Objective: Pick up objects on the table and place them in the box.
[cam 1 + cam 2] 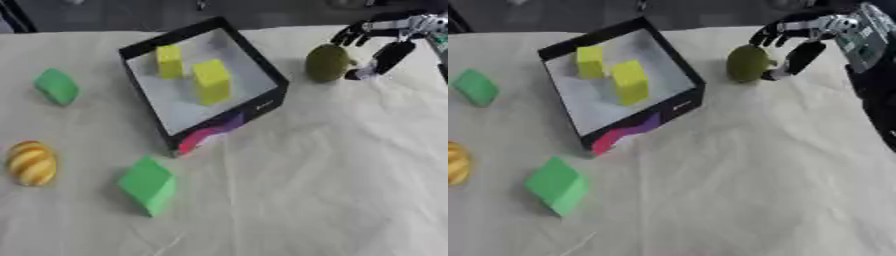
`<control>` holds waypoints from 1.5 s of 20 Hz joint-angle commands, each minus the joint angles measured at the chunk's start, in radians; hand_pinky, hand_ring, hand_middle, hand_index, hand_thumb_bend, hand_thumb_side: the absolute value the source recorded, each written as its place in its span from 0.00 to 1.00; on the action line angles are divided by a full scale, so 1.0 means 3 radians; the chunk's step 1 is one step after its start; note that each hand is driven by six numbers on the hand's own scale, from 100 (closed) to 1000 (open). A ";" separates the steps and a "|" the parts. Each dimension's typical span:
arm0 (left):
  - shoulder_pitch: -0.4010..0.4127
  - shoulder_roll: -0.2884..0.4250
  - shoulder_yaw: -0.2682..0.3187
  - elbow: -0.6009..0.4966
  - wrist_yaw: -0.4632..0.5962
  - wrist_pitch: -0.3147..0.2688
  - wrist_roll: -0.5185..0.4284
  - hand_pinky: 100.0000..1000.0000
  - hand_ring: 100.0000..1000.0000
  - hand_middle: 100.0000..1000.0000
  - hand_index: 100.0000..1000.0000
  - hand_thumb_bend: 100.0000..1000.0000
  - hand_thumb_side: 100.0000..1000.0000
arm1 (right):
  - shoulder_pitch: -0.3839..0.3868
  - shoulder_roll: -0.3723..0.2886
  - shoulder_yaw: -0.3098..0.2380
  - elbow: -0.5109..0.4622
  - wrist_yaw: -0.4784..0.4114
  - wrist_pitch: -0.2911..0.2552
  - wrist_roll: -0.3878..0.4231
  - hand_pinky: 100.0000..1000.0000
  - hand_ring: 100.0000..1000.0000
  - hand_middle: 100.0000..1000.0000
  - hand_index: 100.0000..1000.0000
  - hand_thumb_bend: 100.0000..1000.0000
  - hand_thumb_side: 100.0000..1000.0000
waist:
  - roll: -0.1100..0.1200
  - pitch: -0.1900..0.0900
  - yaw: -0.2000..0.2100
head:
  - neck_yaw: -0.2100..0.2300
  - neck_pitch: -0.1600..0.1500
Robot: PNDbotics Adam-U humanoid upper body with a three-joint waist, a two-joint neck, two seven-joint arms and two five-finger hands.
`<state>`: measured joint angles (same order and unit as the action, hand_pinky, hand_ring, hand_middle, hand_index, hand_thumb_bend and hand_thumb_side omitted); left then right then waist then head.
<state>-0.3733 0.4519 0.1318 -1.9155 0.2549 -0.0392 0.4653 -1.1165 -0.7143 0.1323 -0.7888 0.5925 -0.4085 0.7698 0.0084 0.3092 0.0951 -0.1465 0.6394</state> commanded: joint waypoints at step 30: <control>-0.0058 0.0067 -0.0014 -0.0073 0.0031 0.0014 -0.0053 0.67 0.57 0.62 0.67 0.22 0.53 | -0.0094 0.0115 0.0007 -0.0024 -0.0063 0.0230 -0.0596 0.65 0.51 0.50 0.59 0.20 0.00 | 0.0006 -0.0002 0.0058 | -0.0112 -0.0002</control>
<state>-0.3858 0.4499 0.1197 -1.9209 0.2627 -0.0337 0.4511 -1.1252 -0.6649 0.1315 -0.7774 0.5865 -0.3406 0.5947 0.0084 0.3337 0.1116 -0.1847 0.6331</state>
